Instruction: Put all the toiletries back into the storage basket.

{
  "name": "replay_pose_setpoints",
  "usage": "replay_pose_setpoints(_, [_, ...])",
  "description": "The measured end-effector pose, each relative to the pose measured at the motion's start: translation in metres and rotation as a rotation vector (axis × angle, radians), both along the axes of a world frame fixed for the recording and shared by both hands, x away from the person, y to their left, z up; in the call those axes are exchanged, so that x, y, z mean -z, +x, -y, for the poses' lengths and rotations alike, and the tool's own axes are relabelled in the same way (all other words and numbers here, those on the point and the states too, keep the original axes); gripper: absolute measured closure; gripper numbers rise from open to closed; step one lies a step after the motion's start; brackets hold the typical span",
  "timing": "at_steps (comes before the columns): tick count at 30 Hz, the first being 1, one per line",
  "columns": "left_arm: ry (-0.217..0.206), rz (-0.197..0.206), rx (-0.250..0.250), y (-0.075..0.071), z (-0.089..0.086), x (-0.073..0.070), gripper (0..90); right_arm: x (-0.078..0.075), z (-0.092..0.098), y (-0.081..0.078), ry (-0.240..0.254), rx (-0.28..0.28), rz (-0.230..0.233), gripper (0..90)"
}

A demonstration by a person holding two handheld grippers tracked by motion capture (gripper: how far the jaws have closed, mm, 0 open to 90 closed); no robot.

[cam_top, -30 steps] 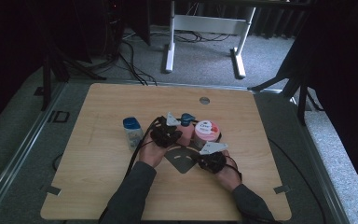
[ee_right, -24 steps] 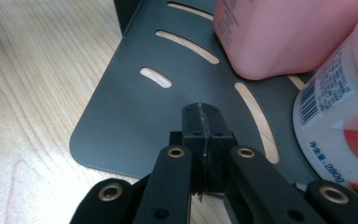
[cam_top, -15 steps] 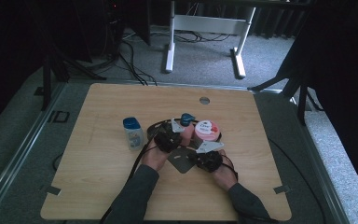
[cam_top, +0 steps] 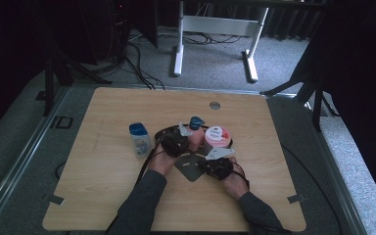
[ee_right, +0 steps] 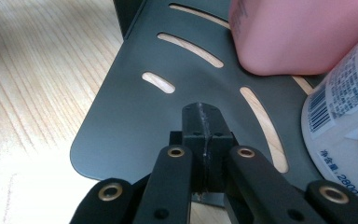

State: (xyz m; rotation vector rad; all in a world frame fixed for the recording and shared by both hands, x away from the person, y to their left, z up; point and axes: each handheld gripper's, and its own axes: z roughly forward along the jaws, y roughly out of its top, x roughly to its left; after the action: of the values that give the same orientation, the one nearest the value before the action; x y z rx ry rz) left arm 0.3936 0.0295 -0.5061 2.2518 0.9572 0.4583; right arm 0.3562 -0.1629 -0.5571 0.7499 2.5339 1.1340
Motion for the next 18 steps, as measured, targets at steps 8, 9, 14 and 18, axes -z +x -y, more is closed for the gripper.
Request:
replay_pose_setpoints(8, [-0.022,-0.004,0.002,0.011,0.015,0.002,90.0,0.0,0.0,0.0,0.005,-0.001,-0.01,90.0])
replay_pose_setpoints(9, [-0.025,-0.005,0.005,0.013,0.016,0.002,90.0,0.0,0.0,0.0,0.006,-0.001,-0.011,90.0])
replay_pose_setpoints(14, [-0.027,-0.01,0.005,0.016,0.02,0.004,90.0,0.0,0.0,0.0,0.007,-0.001,-0.012,90.0])
replay_pose_setpoints(18, [-0.033,-0.014,-0.009,0.019,0.019,0.004,89.9,0.0,0.0,0.0,-0.002,-0.003,-0.008,90.0])
